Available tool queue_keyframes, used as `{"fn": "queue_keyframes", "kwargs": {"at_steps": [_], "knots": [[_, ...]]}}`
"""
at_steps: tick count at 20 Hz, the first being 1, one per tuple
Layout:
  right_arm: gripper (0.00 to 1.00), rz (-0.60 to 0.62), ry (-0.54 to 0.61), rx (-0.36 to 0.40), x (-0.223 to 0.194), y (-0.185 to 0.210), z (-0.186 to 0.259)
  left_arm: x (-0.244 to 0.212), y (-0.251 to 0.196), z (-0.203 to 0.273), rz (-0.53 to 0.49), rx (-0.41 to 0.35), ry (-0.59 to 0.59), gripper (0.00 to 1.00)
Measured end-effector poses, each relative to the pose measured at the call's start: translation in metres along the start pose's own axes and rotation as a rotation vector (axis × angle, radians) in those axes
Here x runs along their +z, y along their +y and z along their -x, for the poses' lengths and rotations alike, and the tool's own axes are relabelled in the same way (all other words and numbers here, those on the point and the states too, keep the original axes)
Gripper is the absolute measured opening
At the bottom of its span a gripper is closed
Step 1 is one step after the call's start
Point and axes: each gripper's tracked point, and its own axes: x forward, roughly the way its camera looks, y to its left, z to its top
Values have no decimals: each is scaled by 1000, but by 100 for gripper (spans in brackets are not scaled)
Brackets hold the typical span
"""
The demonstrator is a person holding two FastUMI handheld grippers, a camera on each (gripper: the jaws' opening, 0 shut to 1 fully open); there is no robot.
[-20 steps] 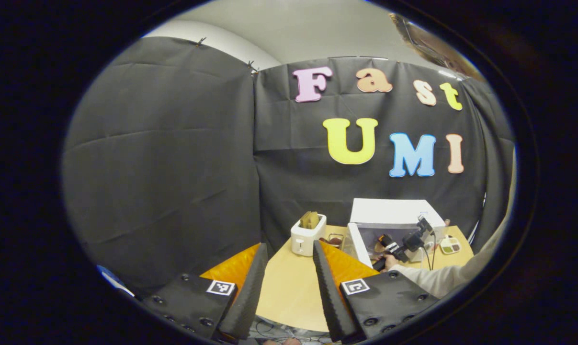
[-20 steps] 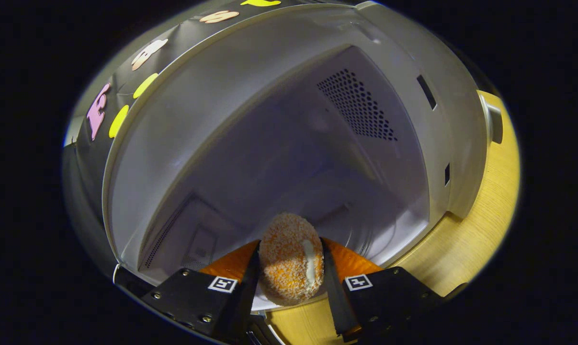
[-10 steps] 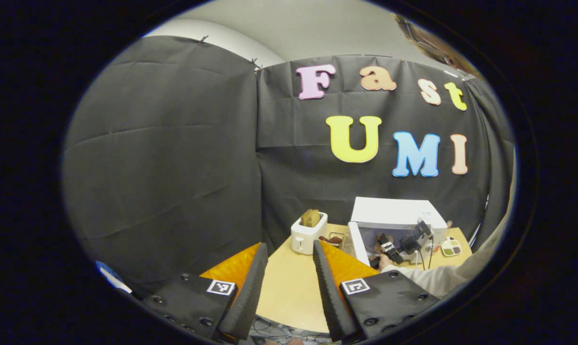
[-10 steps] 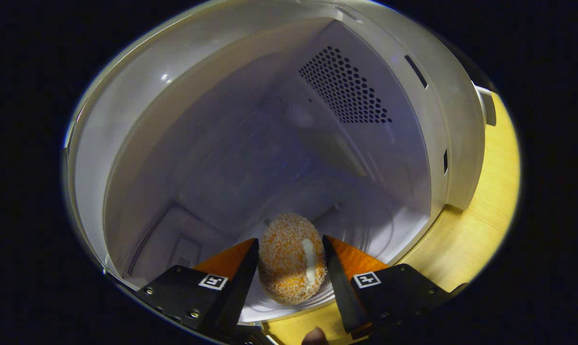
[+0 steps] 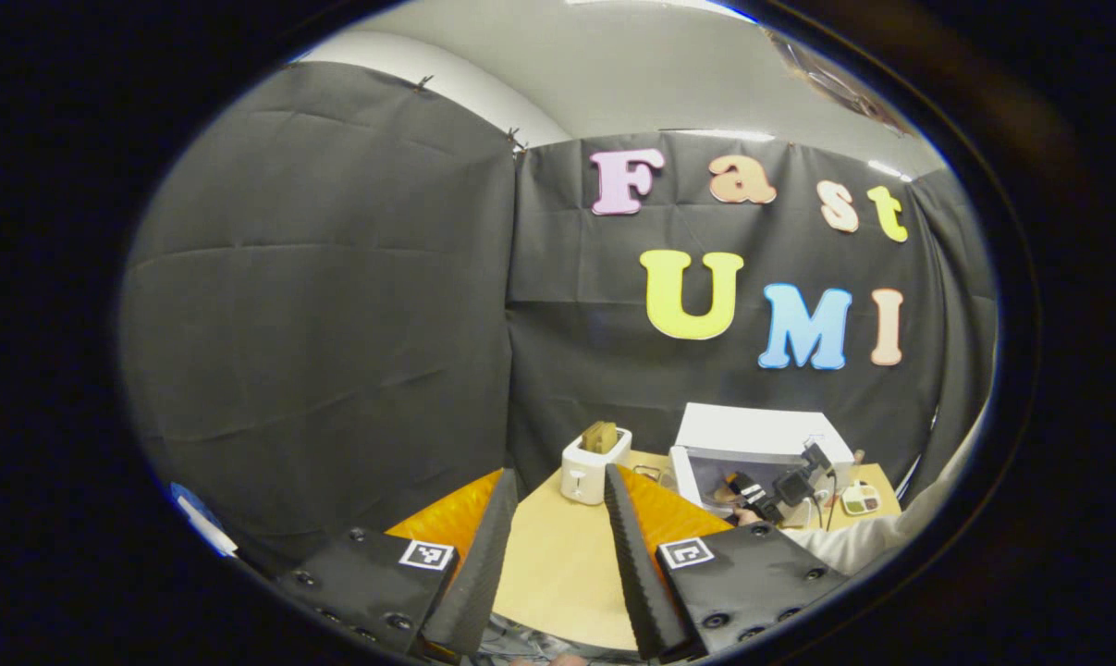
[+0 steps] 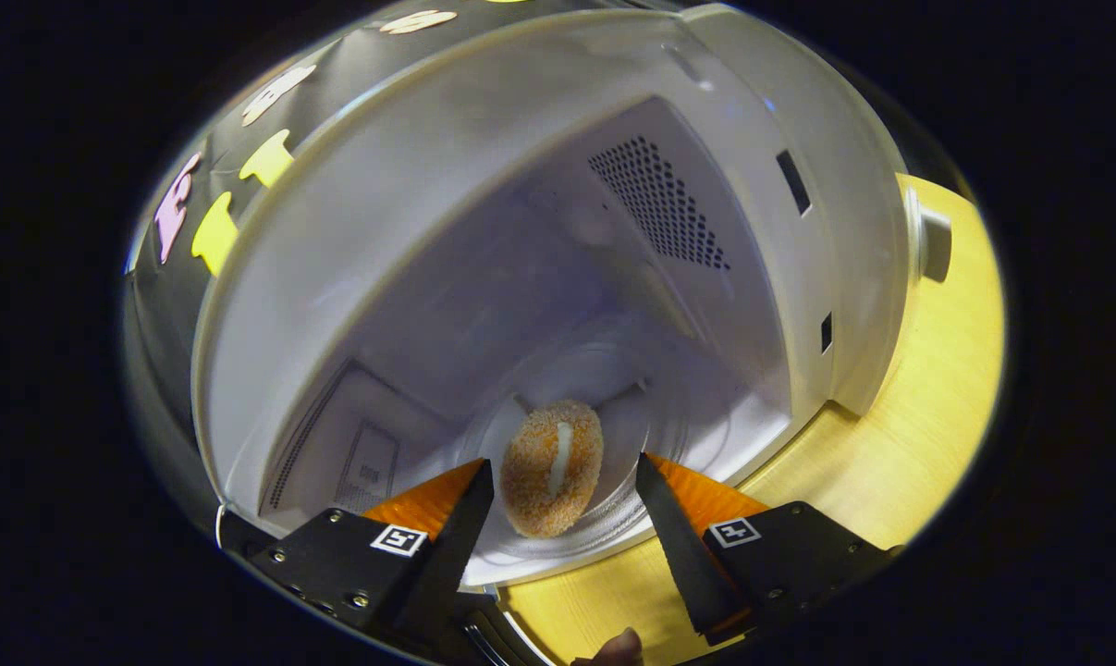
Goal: Open the microwave oven with the left hand, put the food in, and close the microwave oven.
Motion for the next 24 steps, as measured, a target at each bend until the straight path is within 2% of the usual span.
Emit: {"fn": "queue_keyframes", "kwargs": {"at_steps": [1, 2, 4, 8, 11, 20, 21, 24], "knots": [[87, 28, 9, 12, 2, 0, 11, 0, 0, 2, 9, -17, -12, 65], [95, 59, 27, 24, 2, 2, 24, -1, 2, 3, 19, -42, -21, 65], [95, 113, 59, 60, 3, 6, 56, -12, 6, -2, 26, -105, -32, 65], [95, 251, 52, 80, 15, 7, 124, -44, 15, -31, 9, -220, -37, 65], [95, 301, 96, 91, 12, 3, 161, -70, 10, -53, 33, -298, -31, 68], [95, 551, 75, 148, 34, -24, 264, -171, -23, -97, -17, -460, 105, 70], [95, 577, 77, 159, 36, -26, 273, -178, -30, -100, -16, -476, 115, 65], [95, 644, 90, 200, 42, -32, 300, -197, -45, -108, -38, -497, 140, 70]]}}
